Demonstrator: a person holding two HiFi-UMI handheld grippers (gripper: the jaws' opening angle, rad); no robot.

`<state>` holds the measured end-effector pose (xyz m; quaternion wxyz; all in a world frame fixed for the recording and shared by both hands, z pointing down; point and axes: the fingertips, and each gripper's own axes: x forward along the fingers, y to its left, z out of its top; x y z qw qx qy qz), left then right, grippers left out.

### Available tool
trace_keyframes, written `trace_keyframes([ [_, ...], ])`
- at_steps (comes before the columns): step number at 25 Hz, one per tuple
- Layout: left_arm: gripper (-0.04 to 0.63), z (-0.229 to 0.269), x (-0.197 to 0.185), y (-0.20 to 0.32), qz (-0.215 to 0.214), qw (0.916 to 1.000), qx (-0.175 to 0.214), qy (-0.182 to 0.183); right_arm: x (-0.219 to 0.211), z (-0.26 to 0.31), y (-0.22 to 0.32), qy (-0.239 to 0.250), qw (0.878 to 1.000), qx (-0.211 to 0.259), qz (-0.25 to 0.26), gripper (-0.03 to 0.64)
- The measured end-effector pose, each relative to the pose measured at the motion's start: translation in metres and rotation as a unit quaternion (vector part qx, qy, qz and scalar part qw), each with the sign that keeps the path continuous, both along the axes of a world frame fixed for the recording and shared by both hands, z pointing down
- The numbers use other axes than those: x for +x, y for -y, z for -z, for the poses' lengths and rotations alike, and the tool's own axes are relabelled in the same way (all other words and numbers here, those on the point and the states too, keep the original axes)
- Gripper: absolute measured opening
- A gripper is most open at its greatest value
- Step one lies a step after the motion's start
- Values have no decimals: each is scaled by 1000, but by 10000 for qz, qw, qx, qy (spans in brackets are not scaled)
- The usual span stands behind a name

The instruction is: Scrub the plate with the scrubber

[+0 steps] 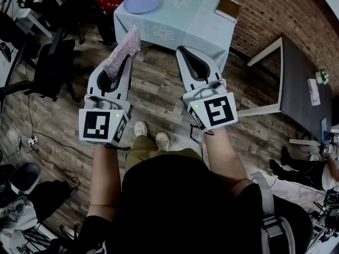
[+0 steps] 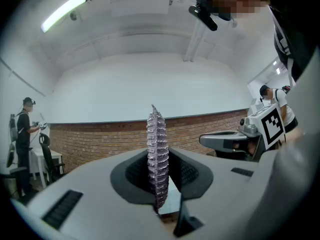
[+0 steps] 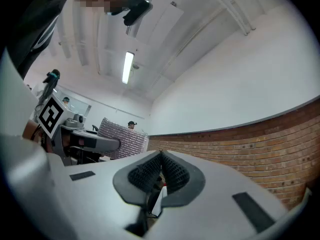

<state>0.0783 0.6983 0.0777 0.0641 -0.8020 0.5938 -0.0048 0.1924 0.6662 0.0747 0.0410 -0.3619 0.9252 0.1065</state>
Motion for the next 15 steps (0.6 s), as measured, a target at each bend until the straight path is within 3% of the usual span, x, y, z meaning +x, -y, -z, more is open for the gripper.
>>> trace_keyframes([
  [3,78,0,-3,-7,80,9999,40,125,2,-2,-6,-14,10000,-11,-40,36],
  [15,78,0,-12,-4,176,9998,53,29,-5,-4,-3,-35,10000,-49,62,36],
])
